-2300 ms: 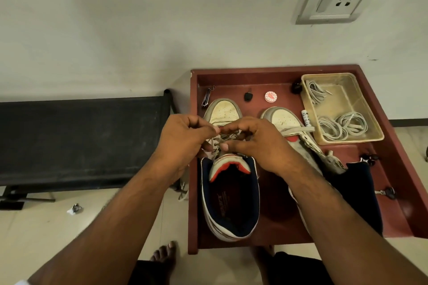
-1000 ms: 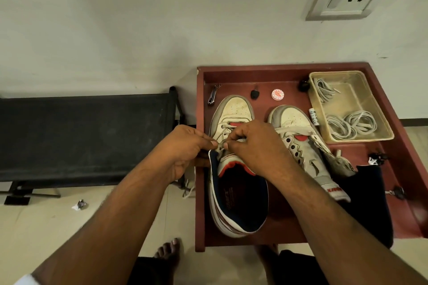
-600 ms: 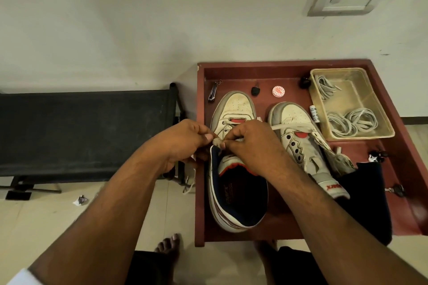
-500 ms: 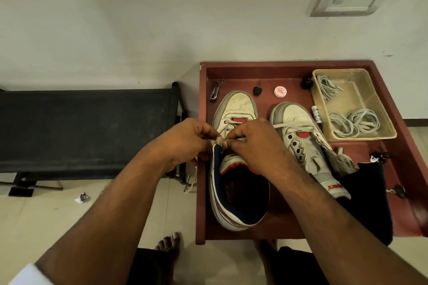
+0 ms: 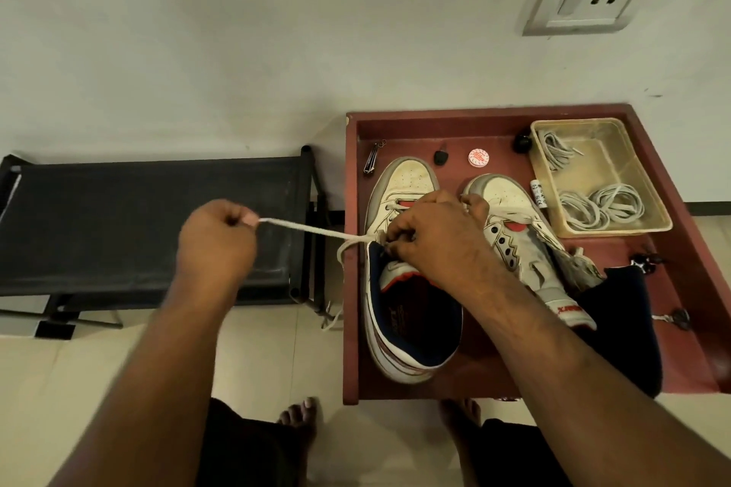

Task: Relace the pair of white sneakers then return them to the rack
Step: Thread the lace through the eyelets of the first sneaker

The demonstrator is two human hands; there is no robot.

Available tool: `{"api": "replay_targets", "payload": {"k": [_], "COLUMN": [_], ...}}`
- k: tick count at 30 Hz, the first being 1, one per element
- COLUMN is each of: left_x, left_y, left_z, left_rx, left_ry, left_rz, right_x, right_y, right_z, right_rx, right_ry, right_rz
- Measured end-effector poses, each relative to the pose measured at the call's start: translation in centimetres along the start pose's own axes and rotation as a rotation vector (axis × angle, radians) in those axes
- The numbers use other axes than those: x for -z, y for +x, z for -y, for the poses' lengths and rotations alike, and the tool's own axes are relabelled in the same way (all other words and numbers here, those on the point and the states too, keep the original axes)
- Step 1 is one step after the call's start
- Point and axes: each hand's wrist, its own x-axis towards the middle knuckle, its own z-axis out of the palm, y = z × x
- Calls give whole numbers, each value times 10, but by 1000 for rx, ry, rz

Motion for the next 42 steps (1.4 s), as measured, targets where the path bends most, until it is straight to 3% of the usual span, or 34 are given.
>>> {"api": "replay_targets", "payload": {"k": [3, 8, 14, 17, 20, 21, 23, 24, 25, 28, 29, 33, 36, 38, 40, 42], "left_x": [-23, -70, -75, -63, -33, -22, -12, -14, -20, -47, -55, -71, -70, -59, -39, -24], "left_y": [-29, -27, -14, 0, 28, 36, 39, 37, 32, 3, -4, -10, -3, 10, 27, 37], "left_z": [5, -14, -9, -8, -3, 2, 8, 7, 4, -15, -19, -18, -13, -10, -6, -1], "left_rx": [-151, -495, -540, -389, -139, -68, -21, -136, -291, -509, -511, -510, -564, -414, -176, -47], "left_ry": [277, 465, 415, -57, -569, -640, -601, -497, -375, -62, 75, 420, 300, -175, -608, -749], "left_rz": [-18, 302, 390, 121, -454, -599, -689, -620, -452, 332, 462, 498, 349, 16, -438, -667], "right_x": [-1, -2, -1, 0, 0, 0, -1, -1, -2, -3, -3, -3, -2, -2, -2, -1], "right_y": [2, 1, 4, 3, 1, 1, 3, 3, 4, 5, 4, 3, 3, 2, 1, 1], "right_z": [-1, -1, -3, -3, -4, -3, -2, -2, -3, -4, -4, -5, -5, -6, -6, -6], "right_rx": [-18, -9, -6, 9, -5, -6, -6, -8, -13, -23, -21, -14, -14, -17, -21, -26], "right_ry": [10, -2, -10, -23, -19, -23, -32, -26, -15, 3, 3, 13, 14, 15, 31, 43], "right_rz": [-6, -35, 11, 30, 6, 7, 21, 21, 16, -1, -4, -8, -1, 0, 4, 17]}}
